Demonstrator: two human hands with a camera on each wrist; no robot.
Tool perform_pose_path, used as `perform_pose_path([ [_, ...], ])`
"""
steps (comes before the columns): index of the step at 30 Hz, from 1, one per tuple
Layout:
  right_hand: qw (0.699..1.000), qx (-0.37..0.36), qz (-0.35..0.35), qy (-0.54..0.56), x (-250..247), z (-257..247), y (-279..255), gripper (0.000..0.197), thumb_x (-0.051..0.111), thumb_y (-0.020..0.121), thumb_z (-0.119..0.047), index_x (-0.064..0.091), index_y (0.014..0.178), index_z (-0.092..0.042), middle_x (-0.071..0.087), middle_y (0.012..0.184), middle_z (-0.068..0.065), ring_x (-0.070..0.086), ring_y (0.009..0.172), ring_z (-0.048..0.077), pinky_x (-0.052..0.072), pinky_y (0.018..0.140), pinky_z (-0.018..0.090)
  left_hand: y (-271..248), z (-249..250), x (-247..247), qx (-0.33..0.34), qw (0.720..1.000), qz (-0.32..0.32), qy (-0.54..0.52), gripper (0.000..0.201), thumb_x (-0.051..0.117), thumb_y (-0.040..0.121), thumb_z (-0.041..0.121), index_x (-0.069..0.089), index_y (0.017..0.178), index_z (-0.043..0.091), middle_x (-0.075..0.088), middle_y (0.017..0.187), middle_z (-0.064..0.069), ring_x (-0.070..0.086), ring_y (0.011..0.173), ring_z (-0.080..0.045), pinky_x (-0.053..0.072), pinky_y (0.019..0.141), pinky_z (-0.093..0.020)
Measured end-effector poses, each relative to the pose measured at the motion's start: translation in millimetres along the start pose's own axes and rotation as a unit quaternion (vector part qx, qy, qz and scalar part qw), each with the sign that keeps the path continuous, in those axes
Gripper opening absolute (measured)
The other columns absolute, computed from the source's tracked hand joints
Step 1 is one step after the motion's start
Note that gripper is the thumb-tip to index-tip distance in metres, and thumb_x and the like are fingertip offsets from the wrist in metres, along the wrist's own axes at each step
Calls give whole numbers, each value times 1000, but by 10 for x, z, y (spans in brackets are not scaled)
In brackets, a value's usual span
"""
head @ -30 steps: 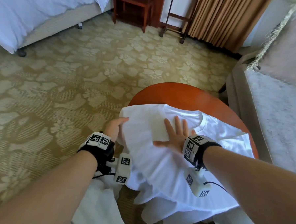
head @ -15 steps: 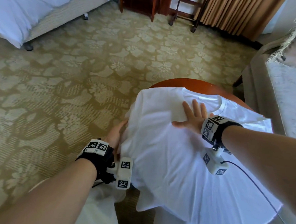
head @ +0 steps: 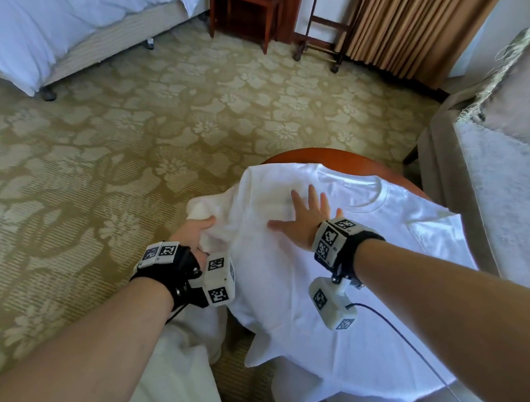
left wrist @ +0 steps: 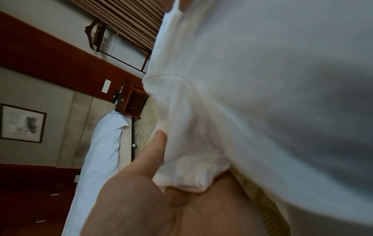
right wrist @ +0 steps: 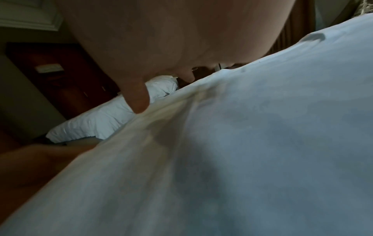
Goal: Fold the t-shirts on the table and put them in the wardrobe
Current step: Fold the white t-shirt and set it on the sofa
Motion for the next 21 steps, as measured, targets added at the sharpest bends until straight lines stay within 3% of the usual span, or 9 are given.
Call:
perform_pose_path([
  [3, 999, -18, -43, 2, 187, -14, -12, 96, 41, 81, -76, -12, 151, -37, -30, 156, -6, -25, 145, 24, -2, 116, 61, -22, 239, -126, 61, 997, 44, -30, 40, 71, 86, 18, 62, 124, 10, 69, 117, -15, 67, 103, -36, 58, 62, -41],
  [4, 999, -19, -46, 2, 212, -7, -12, 97, 42, 82, -76, -14, 151, -37, -32, 155, -7, -27, 144, 23, -2, 116, 61, -52, 332, -138, 87, 994, 52, -38, 42, 73, 84, 15, 62, 124, 12, 70, 116, -13, 68, 102, -35, 58, 62, -41],
  [7, 999, -18, -49, 11, 218, -7, -23, 97, 44, 82, -74, -15, 151, -38, -34, 154, -8, -30, 143, 22, -5, 115, 61, -204, 600, -95, 160, 984, 63, -45, 55, 74, 80, 5, 58, 130, 18, 69, 116, -11, 68, 102, -34, 57, 81, -51],
  [10, 998, -17, -57, 29, 186, -30, -25, 99, 49, 80, -71, -12, 151, -37, -31, 156, -7, -29, 143, 23, 0, 116, 61, -358, 803, 29, 216, 974, 64, -20, 70, 79, 71, 1, 57, 130, 29, 68, 118, -7, 67, 101, -30, 55, 87, -51],
  [14, 999, -1, -36, 34, 74, -10, -34, 97, 46, 80, -75, -6, 153, -37, -26, 158, -5, -22, 146, 23, -5, 115, 61, -513, 908, 232, 265, 962, 68, 21, 64, 68, 82, -8, 52, 137, 20, 63, 126, -5, 65, 105, -24, 55, 88, -42],
  [17, 1000, 7, -9, 24, -31, 11, -83, 98, 42, 80, -78, -8, 153, -36, -26, 158, -5, -22, 146, 21, -11, 113, 60, -629, 963, 355, 297, 948, 79, 87, 59, 62, 87, -9, 50, 139, 16, 55, 139, -3, 57, 122, -21, 49, 101, -41],
  [21, 999, 15, 0, 47, -90, 81, -136, 98, 41, 81, -78, -10, 153, -35, -25, 158, -4, -20, 147, 21, -10, 113, 60, -838, 1064, 583, 370, 899, 85, 220, 61, 52, 91, -11, 42, 146, 12, 48, 146, -5, 44, 136, -13, 38, 98, -15],
])
Point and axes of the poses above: each hand's wrist, its own y-axis towards the middle knuckle, its own x-axis out of the palm, z = x × y, the point moved 10 cm from there along y, towards the middle knuckle
